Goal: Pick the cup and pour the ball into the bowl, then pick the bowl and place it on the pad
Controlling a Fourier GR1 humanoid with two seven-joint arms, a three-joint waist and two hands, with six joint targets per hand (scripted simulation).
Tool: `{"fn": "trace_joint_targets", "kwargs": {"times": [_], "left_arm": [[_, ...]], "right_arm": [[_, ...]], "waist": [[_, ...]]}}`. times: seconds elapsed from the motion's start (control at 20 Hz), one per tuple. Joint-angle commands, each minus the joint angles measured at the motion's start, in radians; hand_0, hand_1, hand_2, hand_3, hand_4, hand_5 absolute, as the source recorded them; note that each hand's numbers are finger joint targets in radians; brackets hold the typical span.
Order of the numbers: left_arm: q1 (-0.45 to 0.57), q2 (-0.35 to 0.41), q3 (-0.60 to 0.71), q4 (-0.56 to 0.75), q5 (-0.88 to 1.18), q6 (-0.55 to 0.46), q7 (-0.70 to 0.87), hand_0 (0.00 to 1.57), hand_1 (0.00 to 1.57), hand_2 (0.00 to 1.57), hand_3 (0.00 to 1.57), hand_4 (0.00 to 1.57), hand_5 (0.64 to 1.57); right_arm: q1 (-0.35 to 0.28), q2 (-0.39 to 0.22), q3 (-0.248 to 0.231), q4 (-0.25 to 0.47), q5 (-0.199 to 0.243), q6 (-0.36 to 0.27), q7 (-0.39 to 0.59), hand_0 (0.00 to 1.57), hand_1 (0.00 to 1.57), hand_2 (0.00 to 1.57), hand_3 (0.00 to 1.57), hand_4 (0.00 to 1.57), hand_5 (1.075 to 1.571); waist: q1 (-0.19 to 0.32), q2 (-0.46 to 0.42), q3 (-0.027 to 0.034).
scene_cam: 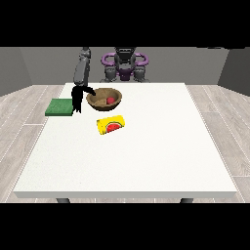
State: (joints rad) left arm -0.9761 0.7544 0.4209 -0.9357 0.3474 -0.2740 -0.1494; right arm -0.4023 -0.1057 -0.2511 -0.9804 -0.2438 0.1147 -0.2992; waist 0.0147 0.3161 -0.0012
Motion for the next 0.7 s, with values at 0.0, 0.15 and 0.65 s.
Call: {"fn": "trace_joint_targets", "kwargs": {"times": [0.0,0.15,0.65], "left_arm": [[-0.038,-0.011,-0.017,-0.058,0.015,0.027,0.05,0.0,0.0,0.0,0.0,0.0,1.534],[-0.062,0.044,0.007,-0.027,0.027,-0.004,0.041,0.0,0.0,0.0,0.0,0.0,1.531],[-0.07,0.019,-0.021,-0.024,0.04,-0.012,0.085,0.0,0.0,0.0,0.0,0.0,1.542]], "right_arm": [[-0.087,-0.007,-0.035,0.154,-0.004,-0.004,-0.074,0.0,0.0,0.0,0.0,0.38,1.571],[-0.101,0.007,-0.02,0.14,0.015,-0.045,-0.069,0.0,0.0,0.0,0.0,0.34,1.569],[-0.097,0.095,0.036,0.122,0.061,-0.149,-0.045,0.0,0.0,0.0,0.0,0.43,1.57]], "waist": [[0.034,0.032,0.0029],[0.034,0.065,0.0022],[0.058,0.018,0.0006]]}}
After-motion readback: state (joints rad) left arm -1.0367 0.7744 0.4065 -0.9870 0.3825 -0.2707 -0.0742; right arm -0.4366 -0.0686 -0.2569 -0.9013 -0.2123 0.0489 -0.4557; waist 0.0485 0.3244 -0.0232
